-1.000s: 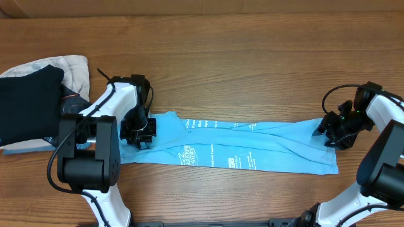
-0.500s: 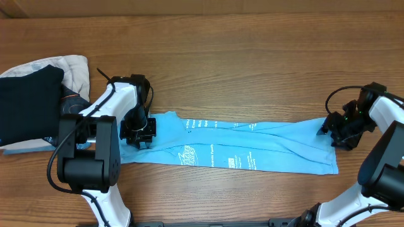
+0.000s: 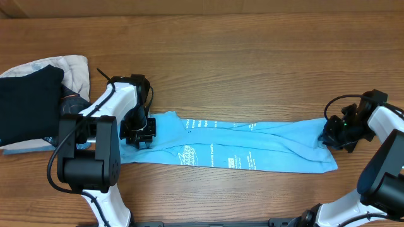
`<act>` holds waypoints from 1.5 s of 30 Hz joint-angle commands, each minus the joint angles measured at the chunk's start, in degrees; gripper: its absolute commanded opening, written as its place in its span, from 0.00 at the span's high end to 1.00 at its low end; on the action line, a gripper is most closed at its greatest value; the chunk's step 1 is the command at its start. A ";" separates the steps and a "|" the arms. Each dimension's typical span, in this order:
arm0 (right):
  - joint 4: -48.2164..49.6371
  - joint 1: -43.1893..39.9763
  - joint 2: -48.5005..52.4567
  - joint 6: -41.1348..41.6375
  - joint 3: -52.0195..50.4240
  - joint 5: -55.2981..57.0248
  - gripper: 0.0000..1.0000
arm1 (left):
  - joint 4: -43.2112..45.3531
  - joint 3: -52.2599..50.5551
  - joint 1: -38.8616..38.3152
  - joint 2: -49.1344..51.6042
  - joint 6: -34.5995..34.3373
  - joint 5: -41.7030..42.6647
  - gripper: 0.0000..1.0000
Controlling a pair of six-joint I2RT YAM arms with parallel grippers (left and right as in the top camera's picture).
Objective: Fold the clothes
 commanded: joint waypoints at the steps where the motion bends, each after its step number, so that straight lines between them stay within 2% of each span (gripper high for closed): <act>1: 0.31 0.70 2.54 0.13 -2.14 -3.67 0.95 | 1.20 1.14 0.26 0.04 -1.64 -1.95 0.69; 8: -2.45 0.63 2.51 0.20 1.31 -0.35 0.96 | 0.66 3.82 0.39 -0.42 -1.62 0.26 0.72; 16: -15.52 0.66 2.51 3.21 16.15 12.96 0.96 | -3.85 12.85 0.39 -0.61 -1.60 0.74 0.70; 24: -25.22 3.67 2.40 3.23 26.40 12.92 0.96 | -5.66 14.10 0.39 -0.61 -1.60 0.76 0.66; 32: -27.98 18.14 2.19 7.04 26.86 12.90 0.96 | -5.49 14.10 0.37 -0.61 -1.62 2.67 0.65; 39: -24.48 34.45 2.23 14.19 26.82 12.46 0.96 | -5.35 14.10 0.31 -0.61 -1.62 2.69 0.65; 45: -20.90 44.78 2.34 18.56 26.80 12.46 0.96 | -5.33 14.10 0.26 -0.61 -1.57 2.69 0.65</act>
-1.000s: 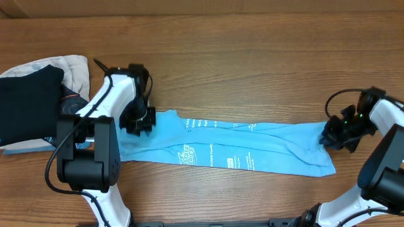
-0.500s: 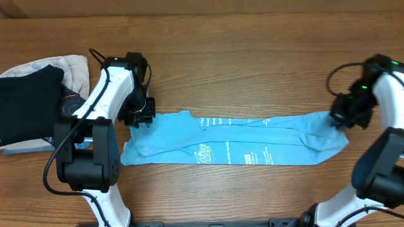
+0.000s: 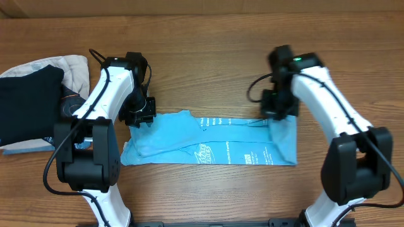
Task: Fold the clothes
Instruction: 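Fold the strip's right end leftward toward the left gripper with right gripper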
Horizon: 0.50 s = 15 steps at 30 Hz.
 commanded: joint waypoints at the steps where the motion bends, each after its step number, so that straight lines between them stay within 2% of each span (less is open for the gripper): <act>1: 1.46 4.39 -0.35 4.31 1.36 -0.26 0.96 | 0.00 1.09 0.20 -0.61 -0.48 1.05 0.65; 7: 3.19 10.51 0.26 6.38 1.36 -1.44 0.96 | -0.02 1.07 0.20 -0.61 -0.09 1.05 0.65; 15: 3.65 13.90 0.26 6.36 1.36 -5.44 0.96 | -0.02 1.09 0.20 -0.61 -0.09 1.05 0.65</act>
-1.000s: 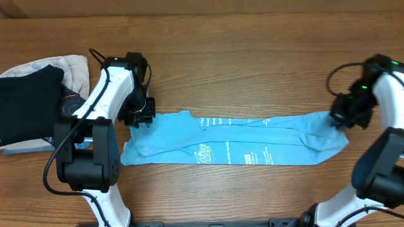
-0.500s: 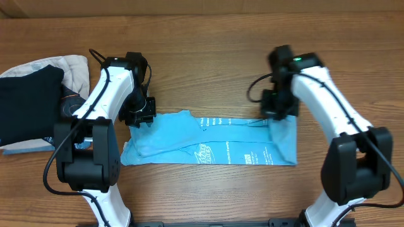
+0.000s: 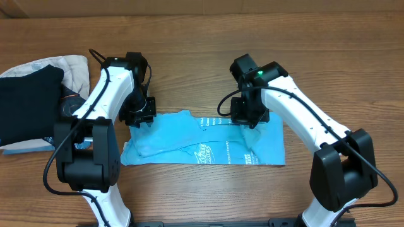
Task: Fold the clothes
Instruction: 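Fold the strip's right end leftward toward the left gripper with right gripper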
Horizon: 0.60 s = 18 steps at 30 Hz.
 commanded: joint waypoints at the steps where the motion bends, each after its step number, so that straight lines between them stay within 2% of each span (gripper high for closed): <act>1: 0.52 1.66 0.26 0.68 1.36 -1.84 0.92 | -0.02 1.09 0.22 -0.61 -0.11 0.85 0.65; 6: 0.35 3.13 0.26 -1.14 1.36 -5.20 0.89 | 0.00 1.07 0.22 -0.61 -0.11 0.83 0.65; 7: 0.13 3.21 0.26 -2.16 1.36 -5.22 0.85 | 0.00 1.09 0.22 -0.61 -0.11 0.83 0.65; 13: -2.19 2.34 0.26 -2.75 1.36 1.99 0.76 | 0.00 1.09 0.22 -0.61 -0.11 0.81 0.65; 18: -5.05 0.04 0.26 -2.49 1.36 5.46 0.75 | 0.02 1.07 0.22 -0.61 -0.13 0.81 0.65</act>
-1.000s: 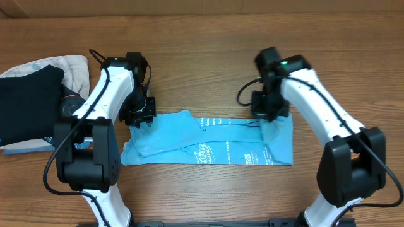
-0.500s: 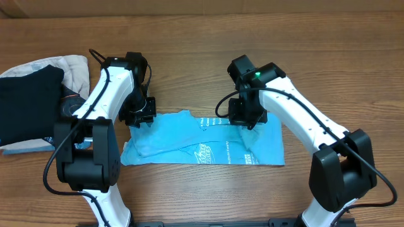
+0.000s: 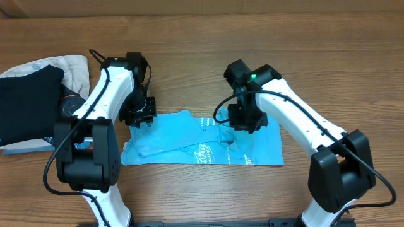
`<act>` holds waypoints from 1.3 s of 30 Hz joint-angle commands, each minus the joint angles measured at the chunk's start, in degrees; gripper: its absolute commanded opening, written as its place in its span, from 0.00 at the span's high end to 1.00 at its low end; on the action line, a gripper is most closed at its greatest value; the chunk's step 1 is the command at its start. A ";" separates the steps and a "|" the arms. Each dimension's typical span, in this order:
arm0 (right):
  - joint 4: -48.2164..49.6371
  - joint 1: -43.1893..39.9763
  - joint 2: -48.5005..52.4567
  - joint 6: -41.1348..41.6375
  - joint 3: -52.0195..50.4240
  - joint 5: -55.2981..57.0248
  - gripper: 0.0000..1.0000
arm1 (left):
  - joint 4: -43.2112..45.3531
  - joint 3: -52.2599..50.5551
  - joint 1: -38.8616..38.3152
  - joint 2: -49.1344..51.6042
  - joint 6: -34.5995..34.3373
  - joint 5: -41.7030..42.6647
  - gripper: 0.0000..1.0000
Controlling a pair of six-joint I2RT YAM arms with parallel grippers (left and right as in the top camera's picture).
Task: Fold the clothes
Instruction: 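Fold the strip's right end leftward toward the left gripper with right gripper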
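A light blue garment [image 3: 189,148] with white print lies across the table's middle, its right part doubled back over itself. My right gripper [image 3: 243,123] is low over the top edge of the doubled part, shut on the garment's end. At the garment's upper left corner sits my left gripper [image 3: 140,120], pinching the cloth there. The fingers of both are largely hidden under the wrists in this overhead view.
A pile of clothes lies at the table's left edge: a dark navy piece [image 3: 28,104] on top of a beige one [image 3: 76,68]. The wooden table [image 3: 202,44] stretches behind and to the right of the arms.
My right gripper has shifted slightly further left with the garment's end, and the doubled layer reaches a little further over the middle. The left gripper has stayed in place.
The blue garment lay stretched out long, with one gripper at each end. Then my right gripper was at the middle right with the right end folded over, and the left had shifted up to the upper left corner. The right gripper has since moved further left.
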 commanded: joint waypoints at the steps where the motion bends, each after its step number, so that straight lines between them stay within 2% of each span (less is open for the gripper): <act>1: -1.51 -2.23 0.26 -0.04 1.36 4.02 0.75 | 0.09 1.07 0.22 -0.61 -0.13 0.83 0.65; 7: -1.90 -4.66 0.26 0.11 -0.66 5.27 0.76 | 0.20 1.09 0.22 -0.61 -0.11 0.81 0.65; 18: 10.99 -4.83 0.26 0.09 -13.49 5.05 0.77 | 0.42 1.09 0.22 -0.61 -0.13 0.83 0.65; 21: 12.37 -4.72 0.26 -0.04 -15.13 4.59 0.82 | 0.42 1.07 0.22 -0.61 -0.11 0.83 0.65; 34: 11.63 -3.45 0.26 -24.39 -15.26 -21.90 0.83 | 0.35 1.09 0.22 -0.61 -0.13 0.83 0.65; 39: 6.69 -3.45 0.26 -32.33 -15.26 -25.46 0.83 | 0.33 1.09 0.22 -0.61 -0.13 0.83 0.64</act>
